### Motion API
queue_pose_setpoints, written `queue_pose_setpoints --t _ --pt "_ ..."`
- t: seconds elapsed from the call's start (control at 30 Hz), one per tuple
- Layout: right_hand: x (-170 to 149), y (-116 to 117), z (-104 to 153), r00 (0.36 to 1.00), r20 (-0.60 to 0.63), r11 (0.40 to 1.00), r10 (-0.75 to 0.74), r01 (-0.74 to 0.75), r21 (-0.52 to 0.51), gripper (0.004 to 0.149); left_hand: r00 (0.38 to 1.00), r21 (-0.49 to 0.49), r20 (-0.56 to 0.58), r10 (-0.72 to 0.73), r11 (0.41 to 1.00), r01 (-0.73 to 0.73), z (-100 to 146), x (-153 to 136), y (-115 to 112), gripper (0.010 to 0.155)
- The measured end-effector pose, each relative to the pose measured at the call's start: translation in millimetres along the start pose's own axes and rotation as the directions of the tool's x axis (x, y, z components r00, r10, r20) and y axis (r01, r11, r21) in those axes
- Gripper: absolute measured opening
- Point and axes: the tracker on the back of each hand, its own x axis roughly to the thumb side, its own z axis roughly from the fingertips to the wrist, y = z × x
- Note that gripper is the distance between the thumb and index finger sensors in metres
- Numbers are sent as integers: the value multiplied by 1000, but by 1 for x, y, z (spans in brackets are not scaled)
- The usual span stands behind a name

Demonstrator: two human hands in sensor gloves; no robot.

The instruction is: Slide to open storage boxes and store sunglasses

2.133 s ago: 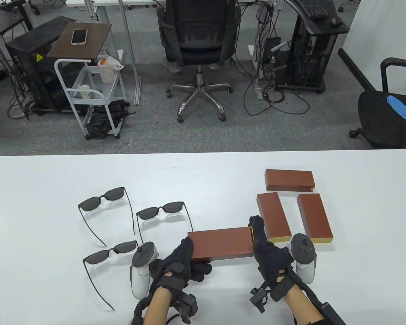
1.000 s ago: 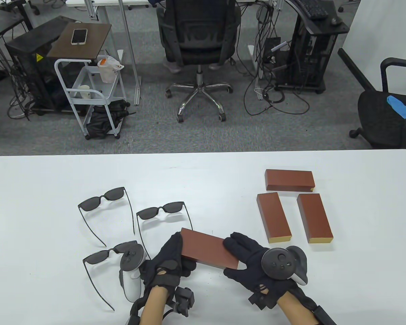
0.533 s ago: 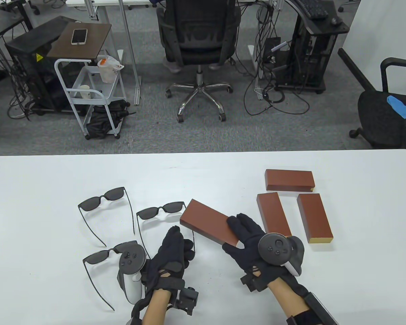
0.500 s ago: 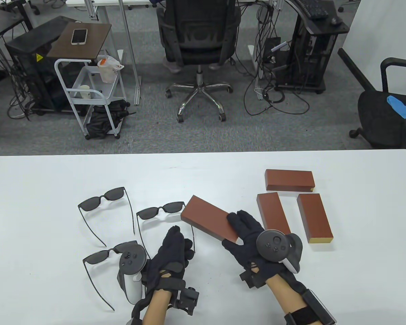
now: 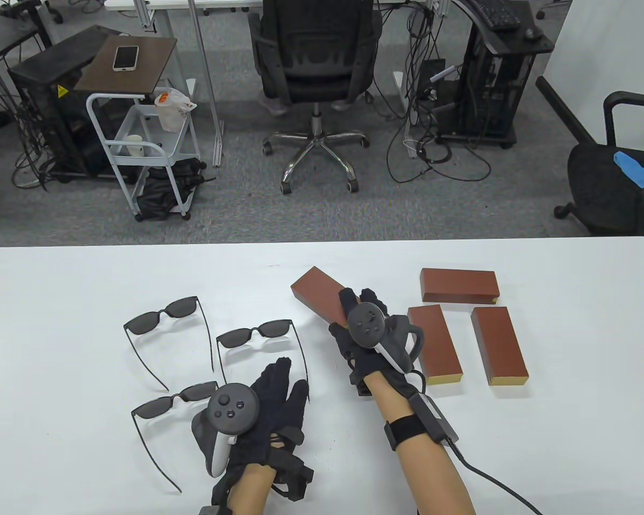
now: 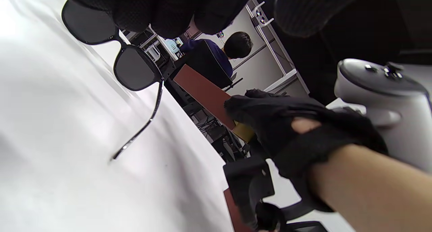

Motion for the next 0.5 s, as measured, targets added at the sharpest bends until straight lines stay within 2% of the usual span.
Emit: queue_pose_setpoints --t 0.13,0.5 --pt "3 12 -15 991 -27 992 128 -127 17 68 996 -14 0 -90 996 90 -1 3 0 73" --pt "-2 39 -32 989 -100 991 111 -101 93 65 993 -11 -2 -120 993 120 -1 4 0 72"
